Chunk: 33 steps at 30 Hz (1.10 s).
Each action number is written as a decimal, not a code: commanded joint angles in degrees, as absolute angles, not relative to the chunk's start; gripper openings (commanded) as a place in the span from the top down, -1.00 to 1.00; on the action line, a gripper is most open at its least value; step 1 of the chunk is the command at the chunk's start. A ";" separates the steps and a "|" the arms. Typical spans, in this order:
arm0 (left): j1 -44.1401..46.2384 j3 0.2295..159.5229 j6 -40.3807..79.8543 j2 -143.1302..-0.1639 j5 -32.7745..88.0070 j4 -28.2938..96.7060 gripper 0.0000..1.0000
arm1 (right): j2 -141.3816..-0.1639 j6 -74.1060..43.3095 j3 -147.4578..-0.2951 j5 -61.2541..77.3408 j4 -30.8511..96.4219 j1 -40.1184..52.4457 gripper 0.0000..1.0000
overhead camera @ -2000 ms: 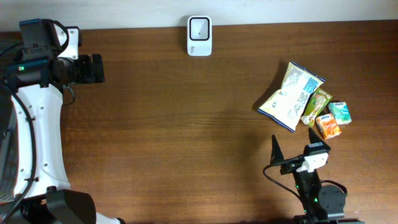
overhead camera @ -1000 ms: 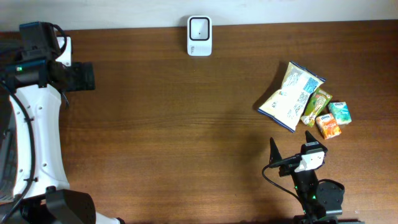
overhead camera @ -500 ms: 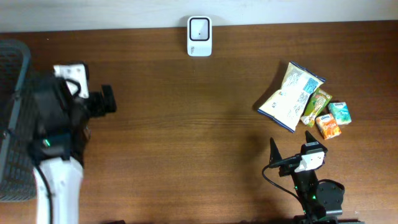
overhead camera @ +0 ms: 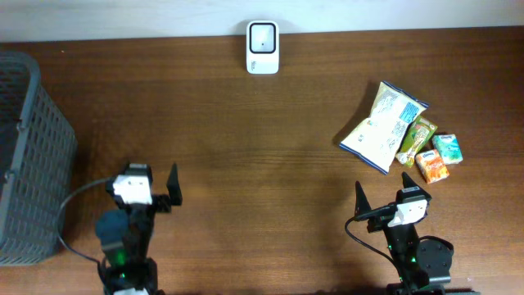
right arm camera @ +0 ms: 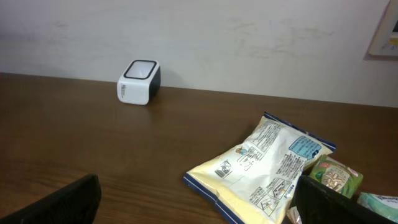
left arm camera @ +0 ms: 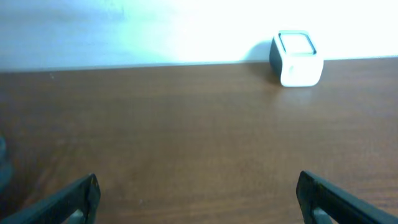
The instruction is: Scan the item barcode
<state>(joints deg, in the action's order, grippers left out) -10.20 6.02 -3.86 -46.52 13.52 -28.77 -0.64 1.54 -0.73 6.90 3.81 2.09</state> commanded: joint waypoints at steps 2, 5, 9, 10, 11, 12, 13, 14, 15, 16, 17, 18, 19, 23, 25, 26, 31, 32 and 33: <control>-10.17 0.54 -4.43 -39.48 11.29 -28.53 -0.98 | -0.21 1.45 -0.32 6.83 3.92 2.61 -0.97; -10.17 0.54 -4.40 -34.17 10.11 -20.21 -0.98 | -0.21 1.45 -0.32 6.83 3.92 2.61 -0.97; -10.00 0.54 -4.40 -23.75 9.26 -7.27 -0.98 | -0.21 1.45 -0.32 6.83 3.92 2.61 -0.97; -9.32 0.54 -4.40 -20.47 7.27 -3.75 -0.98 | -0.21 1.45 -0.32 6.83 3.92 2.61 -0.97; -8.78 0.54 -4.40 -18.90 6.13 -1.89 -0.99 | -0.21 1.45 -0.32 6.83 3.92 2.61 -0.97; -7.77 0.54 -4.40 -16.27 4.54 0.93 -0.98 | -0.21 1.45 -0.32 6.83 3.92 2.61 -0.97; -6.96 0.54 -4.40 -14.26 3.18 2.63 -0.98 | -0.21 1.45 -0.32 6.83 3.92 2.61 -0.97; -6.24 0.54 -4.40 -12.36 1.98 4.40 -0.98 | -0.21 1.45 -0.32 6.83 3.92 2.61 -0.97; -5.50 0.54 -4.43 -10.59 1.06 4.84 -0.98 | -0.21 1.45 -0.32 6.83 3.92 2.61 -0.97; -4.97 0.54 -4.43 -9.23 0.14 5.02 -0.99 | -0.21 1.45 -0.32 6.83 3.92 2.61 -0.97; -4.78 0.54 -5.06 -8.47 0.16 4.99 -0.98 | -0.21 1.45 -0.32 6.83 3.92 2.61 -0.97; -4.64 0.54 -5.06 -7.99 0.16 4.99 -0.98 | -0.21 1.45 -0.32 6.83 3.92 2.61 -0.97; -4.64 0.54 -5.04 -7.05 0.19 4.91 -0.98 | -0.21 1.45 -0.32 6.83 3.92 2.61 -0.97; -4.60 0.54 -5.04 0.01 0.12 4.60 -0.98 | -0.21 1.45 -0.32 6.83 3.92 2.61 -0.97; -4.45 0.56 -5.04 -0.32 0.12 4.86 -0.98 | -0.21 1.45 -0.32 6.83 3.92 2.61 -0.97; -4.43 0.56 -5.04 -0.34 0.16 4.84 -0.98 | -0.21 1.45 -0.32 6.83 3.92 2.61 -0.97; -4.43 0.56 -5.04 -0.45 0.16 4.82 -0.99 | -0.21 1.45 -0.32 6.83 3.92 2.61 -0.97; -4.43 0.56 -5.04 -0.45 0.16 4.82 -0.98 | -0.21 1.45 -0.32 6.83 3.92 2.61 -0.97; -4.43 0.56 -5.04 -0.45 0.16 4.82 -0.98 | -0.21 1.45 -0.32 6.83 3.92 2.61 -0.97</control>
<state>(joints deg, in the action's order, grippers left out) -4.82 0.64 -3.90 -0.78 0.62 4.34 -0.62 1.50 -0.73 6.90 3.84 2.09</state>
